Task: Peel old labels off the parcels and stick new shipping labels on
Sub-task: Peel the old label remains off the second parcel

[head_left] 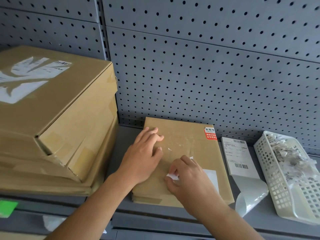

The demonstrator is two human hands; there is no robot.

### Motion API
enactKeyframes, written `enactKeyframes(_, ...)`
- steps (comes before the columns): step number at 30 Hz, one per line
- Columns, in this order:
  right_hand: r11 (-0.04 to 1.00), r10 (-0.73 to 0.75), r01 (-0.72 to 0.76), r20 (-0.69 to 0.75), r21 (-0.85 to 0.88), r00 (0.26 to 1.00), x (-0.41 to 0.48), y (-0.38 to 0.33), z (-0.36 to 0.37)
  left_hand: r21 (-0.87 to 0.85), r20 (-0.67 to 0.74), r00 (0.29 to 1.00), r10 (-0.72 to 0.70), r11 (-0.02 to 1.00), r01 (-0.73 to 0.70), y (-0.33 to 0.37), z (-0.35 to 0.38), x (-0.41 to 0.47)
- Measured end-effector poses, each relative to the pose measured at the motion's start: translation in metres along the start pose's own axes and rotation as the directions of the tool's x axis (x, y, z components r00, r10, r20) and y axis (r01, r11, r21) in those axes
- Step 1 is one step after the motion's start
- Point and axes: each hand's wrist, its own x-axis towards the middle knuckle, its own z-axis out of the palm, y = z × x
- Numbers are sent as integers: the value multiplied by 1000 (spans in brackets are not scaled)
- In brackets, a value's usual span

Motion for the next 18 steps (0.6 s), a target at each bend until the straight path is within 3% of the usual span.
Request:
enactKeyframes(8, 965, 35, -42, -31, -260, 999, -3, -14, 12, -14, -4, 1000, -4, 1000, 4, 1, 0, 0)
enactKeyframes(14, 969, 71, -81, -52, -233, 996, 0, -13, 20, -23, 4, 1000, -13, 1000, 13, 3, -1, -1)
enactKeyframes(18, 991, 73, -79, -54, -110, 996, -1, -12, 10, -22, 4, 1000, -15, 1000, 15, 2, -1, -1)
